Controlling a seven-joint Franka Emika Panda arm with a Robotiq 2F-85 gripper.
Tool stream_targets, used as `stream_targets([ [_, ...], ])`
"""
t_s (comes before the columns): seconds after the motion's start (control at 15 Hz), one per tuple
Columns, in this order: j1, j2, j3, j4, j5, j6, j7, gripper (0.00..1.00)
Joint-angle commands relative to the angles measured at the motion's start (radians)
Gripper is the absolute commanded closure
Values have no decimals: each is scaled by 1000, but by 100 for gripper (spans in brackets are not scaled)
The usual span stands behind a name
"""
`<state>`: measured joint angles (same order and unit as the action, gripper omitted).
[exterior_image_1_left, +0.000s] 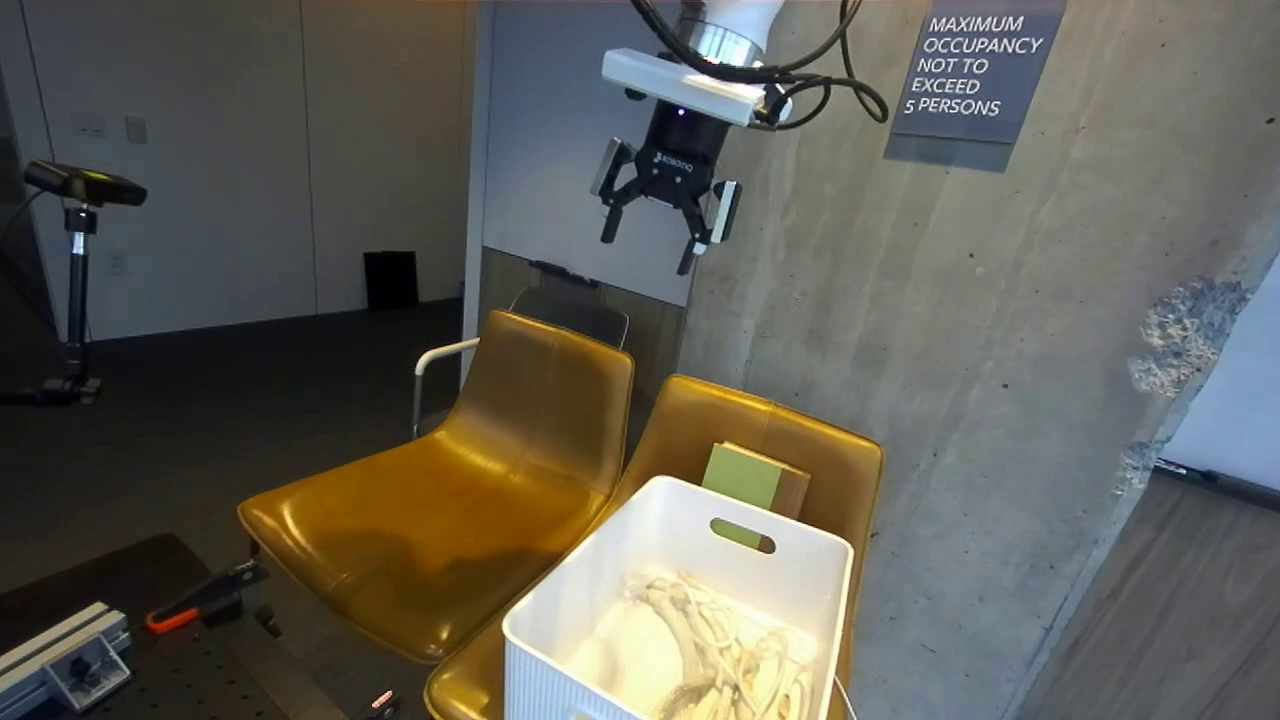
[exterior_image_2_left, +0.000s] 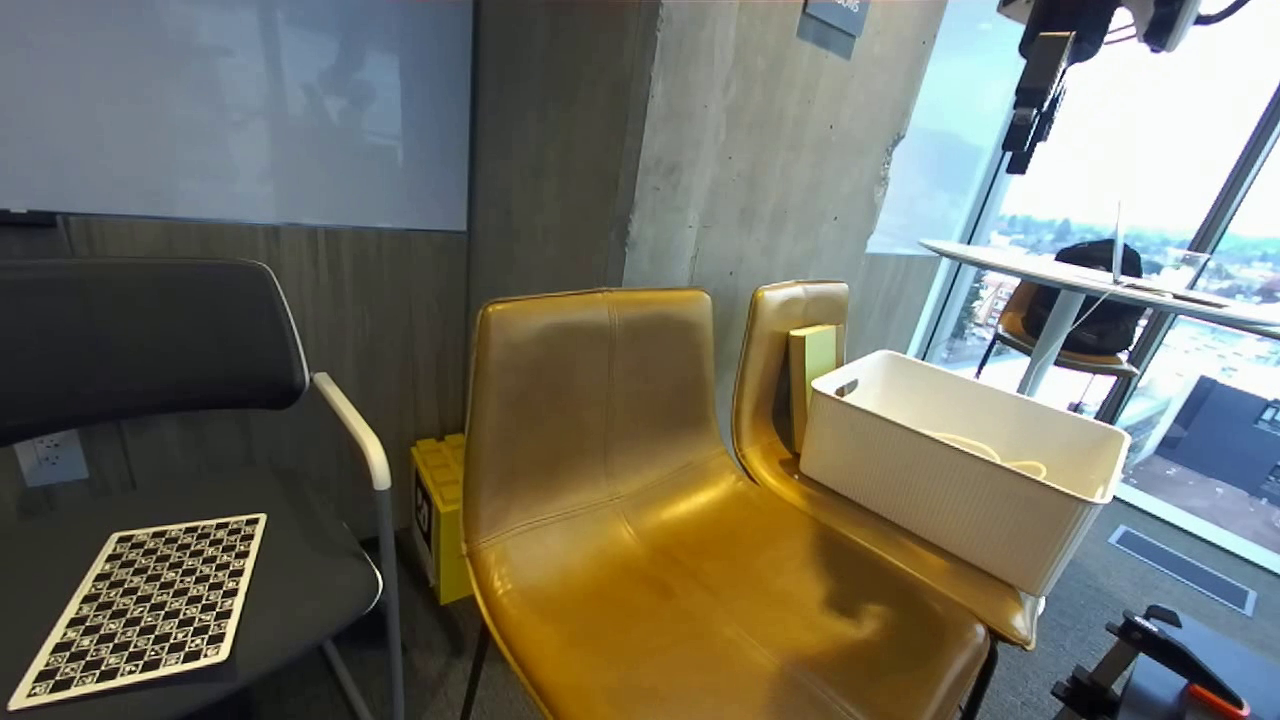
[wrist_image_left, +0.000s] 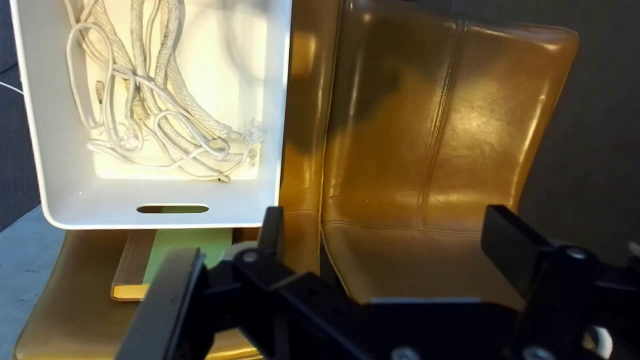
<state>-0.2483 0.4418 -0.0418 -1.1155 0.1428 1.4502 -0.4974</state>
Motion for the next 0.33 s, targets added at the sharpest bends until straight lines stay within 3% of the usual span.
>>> stream_targets([
  [0.0,0,-10,0,-14,0,1,1,0],
  [0.27,-2,-13,0,-38,0,5,1,0],
])
